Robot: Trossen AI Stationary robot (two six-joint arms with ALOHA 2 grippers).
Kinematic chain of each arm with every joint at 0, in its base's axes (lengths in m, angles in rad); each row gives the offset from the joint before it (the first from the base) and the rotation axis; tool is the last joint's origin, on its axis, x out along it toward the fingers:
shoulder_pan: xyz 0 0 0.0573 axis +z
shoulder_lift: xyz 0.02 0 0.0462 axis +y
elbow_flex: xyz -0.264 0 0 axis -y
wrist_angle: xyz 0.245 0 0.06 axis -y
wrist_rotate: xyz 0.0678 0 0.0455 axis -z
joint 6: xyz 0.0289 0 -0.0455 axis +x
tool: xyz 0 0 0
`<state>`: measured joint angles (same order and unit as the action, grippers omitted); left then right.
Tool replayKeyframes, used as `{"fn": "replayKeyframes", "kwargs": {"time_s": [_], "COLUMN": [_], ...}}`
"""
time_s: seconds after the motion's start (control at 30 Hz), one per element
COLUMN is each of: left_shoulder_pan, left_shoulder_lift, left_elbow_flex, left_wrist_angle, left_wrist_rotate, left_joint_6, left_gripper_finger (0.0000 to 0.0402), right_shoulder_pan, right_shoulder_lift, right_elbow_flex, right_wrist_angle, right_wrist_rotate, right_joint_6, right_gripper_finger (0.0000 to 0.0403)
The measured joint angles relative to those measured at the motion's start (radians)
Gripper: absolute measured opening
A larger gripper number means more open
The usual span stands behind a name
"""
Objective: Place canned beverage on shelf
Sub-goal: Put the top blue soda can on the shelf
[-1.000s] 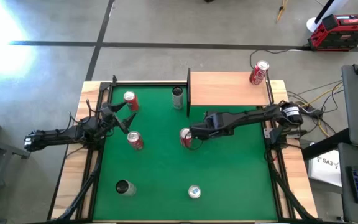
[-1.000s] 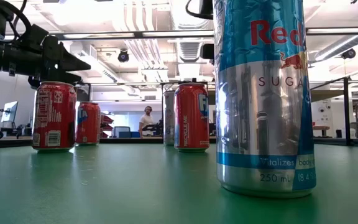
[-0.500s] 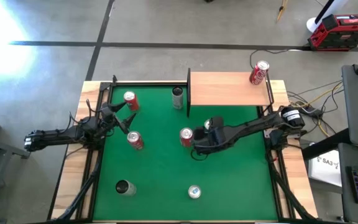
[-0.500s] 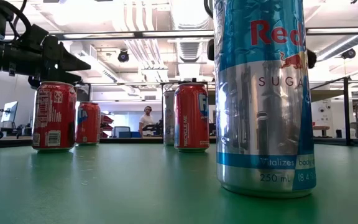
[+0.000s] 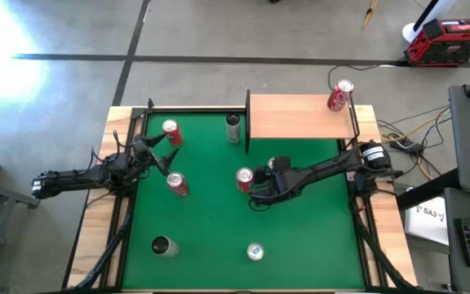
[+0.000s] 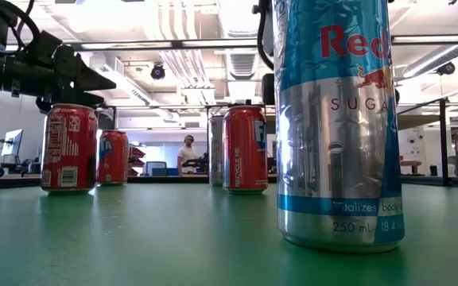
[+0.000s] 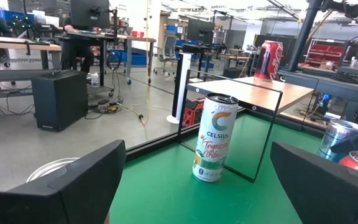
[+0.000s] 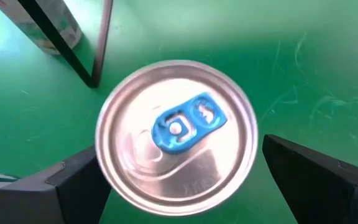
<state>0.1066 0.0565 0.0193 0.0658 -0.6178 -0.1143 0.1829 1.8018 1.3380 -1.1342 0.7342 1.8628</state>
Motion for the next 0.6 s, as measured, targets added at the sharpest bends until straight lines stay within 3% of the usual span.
{"fn": "replayKeyframes", "kwargs": {"time_s": [0.23, 0.6], "left_shoulder_pan": [0.000, 0.000], "left_shoulder_lift": [0.000, 0.000], "left_elbow_flex": [0.000, 0.000], "left_wrist_angle": [0.000, -0.001], "left_wrist_rotate": [0.000, 0.000], "left_joint_6": [0.000, 0.000], "left_gripper_finger": [0.0386, 0.0386], "right_shoulder_pan": [0.000, -0.023], "right_shoulder_lift": [0.016, 0.016], "right_elbow_flex": [0.000, 0.005], "right_wrist_angle": [0.000, -0.002], "right_wrist_rotate": [0.028, 0.037], "right_joint_6": [0.088, 0.099], "right_gripper_finger": [0.0367, 0.0284]}}
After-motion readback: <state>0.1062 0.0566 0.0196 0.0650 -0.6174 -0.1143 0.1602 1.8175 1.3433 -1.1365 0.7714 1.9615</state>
